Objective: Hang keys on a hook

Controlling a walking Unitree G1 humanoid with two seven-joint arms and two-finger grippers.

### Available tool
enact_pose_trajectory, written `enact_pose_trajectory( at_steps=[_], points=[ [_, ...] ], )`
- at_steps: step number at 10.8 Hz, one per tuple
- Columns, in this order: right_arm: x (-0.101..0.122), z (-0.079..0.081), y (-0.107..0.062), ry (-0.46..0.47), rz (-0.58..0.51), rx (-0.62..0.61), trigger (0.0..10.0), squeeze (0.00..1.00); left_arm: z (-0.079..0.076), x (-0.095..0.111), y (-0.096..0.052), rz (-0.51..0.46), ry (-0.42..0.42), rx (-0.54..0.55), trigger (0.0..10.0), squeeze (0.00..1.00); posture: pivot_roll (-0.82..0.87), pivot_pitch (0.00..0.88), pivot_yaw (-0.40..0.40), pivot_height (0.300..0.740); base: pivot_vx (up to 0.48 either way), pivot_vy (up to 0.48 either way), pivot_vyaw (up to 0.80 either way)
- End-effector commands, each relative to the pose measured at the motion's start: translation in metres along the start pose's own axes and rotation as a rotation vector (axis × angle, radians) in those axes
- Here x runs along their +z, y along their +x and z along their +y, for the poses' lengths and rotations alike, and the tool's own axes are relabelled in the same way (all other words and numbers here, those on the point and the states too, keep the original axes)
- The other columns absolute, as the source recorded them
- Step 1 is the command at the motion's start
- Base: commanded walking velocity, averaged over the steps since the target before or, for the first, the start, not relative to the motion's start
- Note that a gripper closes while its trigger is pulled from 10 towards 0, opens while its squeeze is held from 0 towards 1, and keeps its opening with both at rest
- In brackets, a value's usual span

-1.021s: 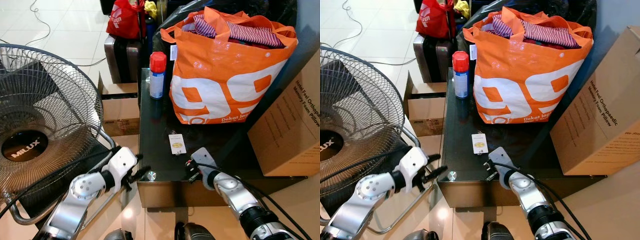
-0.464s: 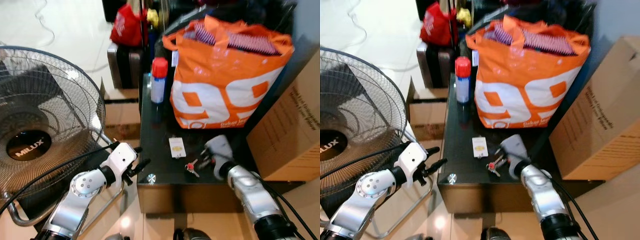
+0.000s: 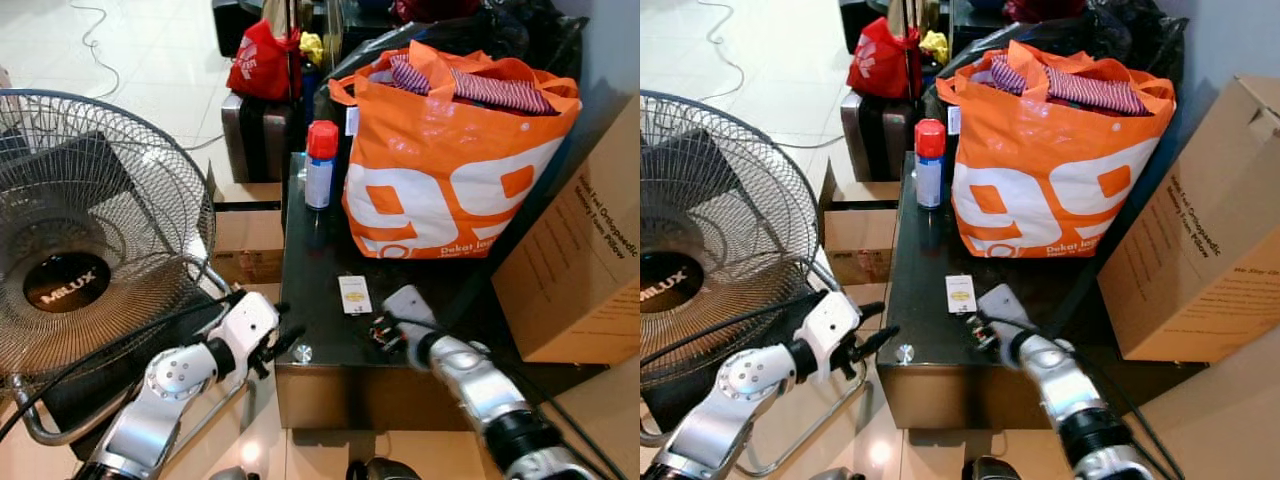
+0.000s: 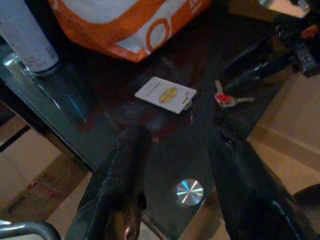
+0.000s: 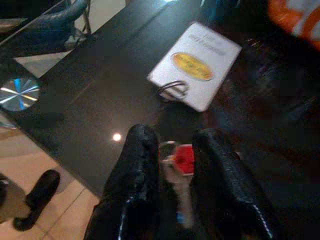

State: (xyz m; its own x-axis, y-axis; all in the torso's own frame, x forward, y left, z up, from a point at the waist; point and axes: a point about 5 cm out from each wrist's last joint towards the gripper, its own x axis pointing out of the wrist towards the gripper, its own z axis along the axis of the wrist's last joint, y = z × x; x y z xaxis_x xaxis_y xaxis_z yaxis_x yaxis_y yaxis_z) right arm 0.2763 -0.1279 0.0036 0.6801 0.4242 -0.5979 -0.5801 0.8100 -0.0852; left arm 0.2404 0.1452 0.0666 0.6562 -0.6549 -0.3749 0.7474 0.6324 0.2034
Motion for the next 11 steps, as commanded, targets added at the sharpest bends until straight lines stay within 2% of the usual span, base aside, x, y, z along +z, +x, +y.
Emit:
enact_pose_trajectory(
  at_steps=[1,2,3,4,5,10,11],
  points=[
    [0.000,-0.003,0.000,0.010,0.012,-0.010,10.0,1.00,-0.002,0.000,-0.002,0.011,0.007,-0.013,10.0,0.00,-0.10,0.092,-0.030,0.740,0.000,0.000,0.00],
    [-0.005,-0.002,0.003,0.033,0.040,-0.075,10.0,1.00,-0.001,-0.003,-0.005,0.025,0.006,-0.006,10.0,0.00,-0.10,0.113,-0.030,0.740,0.000,0.000,0.00],
    [-0.008,-0.004,0.006,0.095,0.052,-0.168,10.0,1.00,0.000,-0.004,-0.008,0.030,0.005,-0.001,10.0,0.00,-0.09,0.128,-0.028,0.740,0.000,0.000,0.00],
    [-0.008,-0.004,0.007,0.167,0.044,-0.197,10.0,1.00,0.001,-0.004,-0.009,0.033,0.004,0.000,10.0,0.00,-0.09,0.129,-0.028,0.740,0.000,0.000,0.00],
    [-0.007,-0.002,0.009,0.196,0.035,-0.212,10.0,1.00,0.002,-0.004,-0.010,0.036,0.006,0.001,10.0,0.00,-0.09,0.140,-0.026,0.740,0.000,0.000,0.00],
    [-0.005,0.010,0.015,0.201,0.037,-0.187,10.0,1.00,0.002,-0.004,-0.011,0.043,0.007,-0.008,10.0,0.00,-0.09,0.146,-0.026,0.740,0.000,0.000,0.00],
    [-0.005,0.011,0.015,0.205,0.030,-0.183,10.0,0.89,0.002,-0.003,-0.011,0.043,0.007,-0.007,10.0,0.00,-0.09,0.147,-0.026,0.740,0.000,0.000,0.00]
  ],
)
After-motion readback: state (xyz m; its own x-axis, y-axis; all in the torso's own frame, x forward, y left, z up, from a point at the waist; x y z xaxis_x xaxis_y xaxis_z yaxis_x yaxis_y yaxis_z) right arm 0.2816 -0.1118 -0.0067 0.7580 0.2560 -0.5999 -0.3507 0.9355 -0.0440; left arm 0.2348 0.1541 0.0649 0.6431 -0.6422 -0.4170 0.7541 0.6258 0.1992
